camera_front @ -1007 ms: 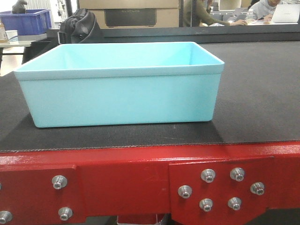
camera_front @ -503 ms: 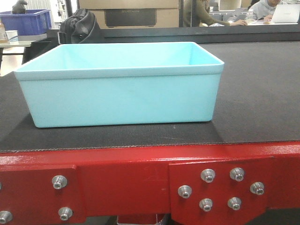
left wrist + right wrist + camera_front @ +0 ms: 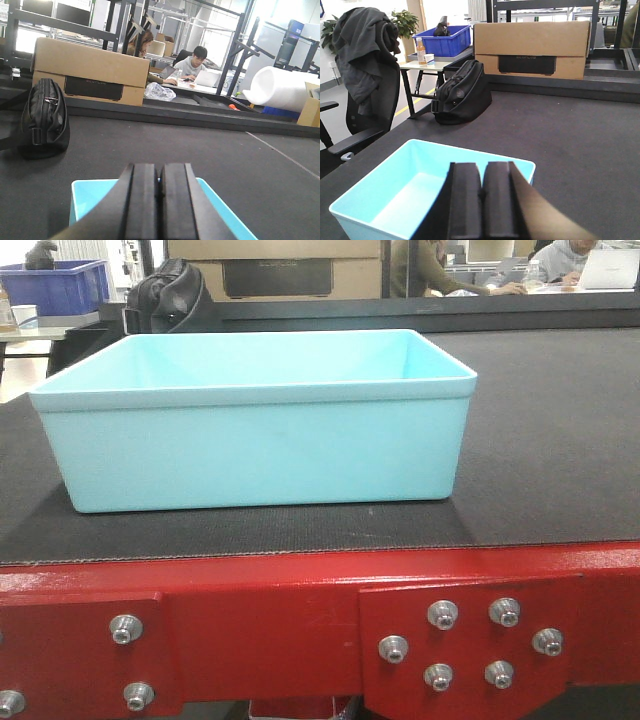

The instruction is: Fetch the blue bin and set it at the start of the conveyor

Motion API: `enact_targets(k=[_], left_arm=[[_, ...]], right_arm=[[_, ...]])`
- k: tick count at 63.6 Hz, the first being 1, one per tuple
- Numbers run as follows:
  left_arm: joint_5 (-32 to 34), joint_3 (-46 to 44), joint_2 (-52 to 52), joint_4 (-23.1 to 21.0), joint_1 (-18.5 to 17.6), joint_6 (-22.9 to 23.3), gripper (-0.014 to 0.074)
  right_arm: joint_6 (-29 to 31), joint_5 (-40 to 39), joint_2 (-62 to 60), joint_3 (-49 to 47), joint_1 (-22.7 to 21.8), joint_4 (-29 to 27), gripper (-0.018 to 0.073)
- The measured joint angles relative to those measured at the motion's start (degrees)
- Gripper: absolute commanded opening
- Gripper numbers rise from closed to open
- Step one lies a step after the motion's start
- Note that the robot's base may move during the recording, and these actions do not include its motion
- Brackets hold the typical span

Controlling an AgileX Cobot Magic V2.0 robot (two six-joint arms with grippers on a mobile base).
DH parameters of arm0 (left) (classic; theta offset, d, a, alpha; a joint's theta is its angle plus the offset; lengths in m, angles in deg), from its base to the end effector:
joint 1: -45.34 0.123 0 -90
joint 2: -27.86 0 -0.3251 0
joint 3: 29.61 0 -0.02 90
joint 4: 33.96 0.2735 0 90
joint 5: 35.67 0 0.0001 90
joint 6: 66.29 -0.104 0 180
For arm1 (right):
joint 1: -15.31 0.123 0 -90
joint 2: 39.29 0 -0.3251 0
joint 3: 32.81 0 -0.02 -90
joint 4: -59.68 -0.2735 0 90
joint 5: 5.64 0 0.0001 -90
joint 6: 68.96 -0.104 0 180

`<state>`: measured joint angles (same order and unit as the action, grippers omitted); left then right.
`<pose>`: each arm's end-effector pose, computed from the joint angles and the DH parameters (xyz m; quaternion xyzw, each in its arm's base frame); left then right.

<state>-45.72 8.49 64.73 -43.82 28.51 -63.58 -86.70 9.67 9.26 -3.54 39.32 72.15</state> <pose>0.0971 -0.0326 0.4175 0.0370 0.6738 -0.1961 0.7115 0.1409 0.0563 0.4388 -0.0957 0.7177 0.1568 0.6717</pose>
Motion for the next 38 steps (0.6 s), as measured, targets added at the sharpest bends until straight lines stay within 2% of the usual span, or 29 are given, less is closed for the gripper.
enact_targets(k=[4, 10, 21, 25, 29, 38], left_arm=[[0.0, 0.0, 0.0, 0.0, 0.0, 0.0, -0.0111], [0.0, 0.0, 0.0, 0.0, 0.0, 0.0, -0.0111], [0.0, 0.0, 0.0, 0.0, 0.0, 0.0, -0.0111], [0.0, 0.0, 0.0, 0.0, 0.0, 0.0, -0.0111], [0.0, 0.0, 0.0, 0.0, 0.0, 0.0, -0.0111], [0.1, 0.0, 0.0, 0.0, 0.0, 0.0, -0.0111]], right_arm=[[0.0, -0.1, -0.5, 0.7, -0.7, -0.1, -0.0165], [2.1, -1.7, -2.8, 3.6, -4.9, -1.7, -0.0165], [17.7, -9.2, -8.6, 14.0, -15.4, -11.8, -0.0165], [21.1, -11.2, -10.5, 18.0, -18.2, -13.6, -0.0165], [22.3, -12.1, -12.7, 22.0, -20.5, -14.4, -0.0165], [23.2, -12.7, -18.8, 30.9, -22.4, -14.9, -0.0165]])
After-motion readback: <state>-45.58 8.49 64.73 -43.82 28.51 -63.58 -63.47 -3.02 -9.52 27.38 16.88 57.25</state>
